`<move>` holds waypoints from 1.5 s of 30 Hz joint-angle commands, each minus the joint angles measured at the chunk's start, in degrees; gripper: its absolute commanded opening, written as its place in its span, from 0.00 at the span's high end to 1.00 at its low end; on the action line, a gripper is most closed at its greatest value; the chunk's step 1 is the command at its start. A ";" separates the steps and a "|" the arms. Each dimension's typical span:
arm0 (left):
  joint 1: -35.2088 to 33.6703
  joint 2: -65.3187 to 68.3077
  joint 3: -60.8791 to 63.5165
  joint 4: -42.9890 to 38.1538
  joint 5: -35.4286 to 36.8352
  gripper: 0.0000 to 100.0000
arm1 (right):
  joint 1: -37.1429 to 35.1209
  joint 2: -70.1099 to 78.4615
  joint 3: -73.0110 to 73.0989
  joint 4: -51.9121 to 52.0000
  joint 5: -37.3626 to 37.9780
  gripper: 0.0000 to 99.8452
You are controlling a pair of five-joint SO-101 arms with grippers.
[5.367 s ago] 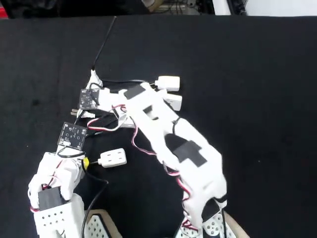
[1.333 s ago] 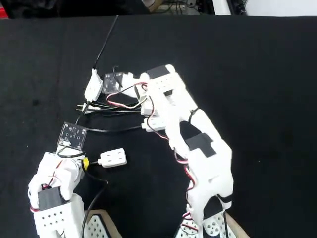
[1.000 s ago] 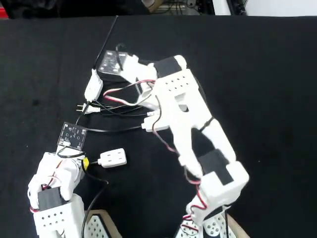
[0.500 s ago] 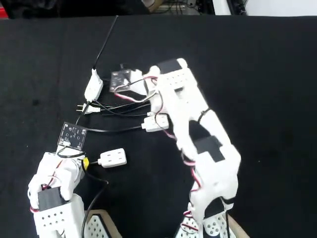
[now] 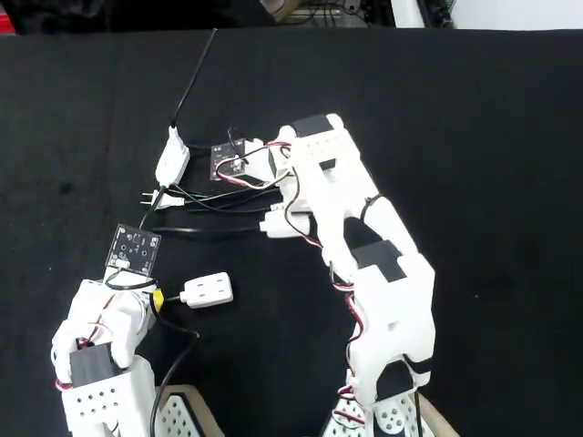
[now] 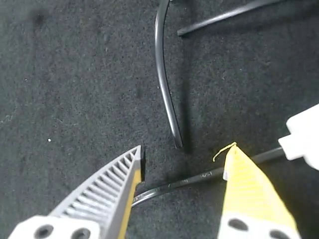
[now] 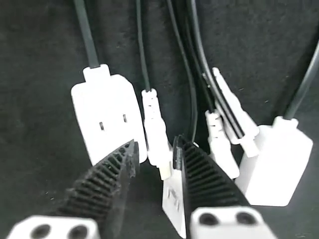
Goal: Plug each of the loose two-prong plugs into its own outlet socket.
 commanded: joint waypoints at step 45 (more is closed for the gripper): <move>-0.40 -0.53 0.48 -3.78 1.05 0.74 | -17.14 -34.59 -9.01 20.31 -35.52 0.99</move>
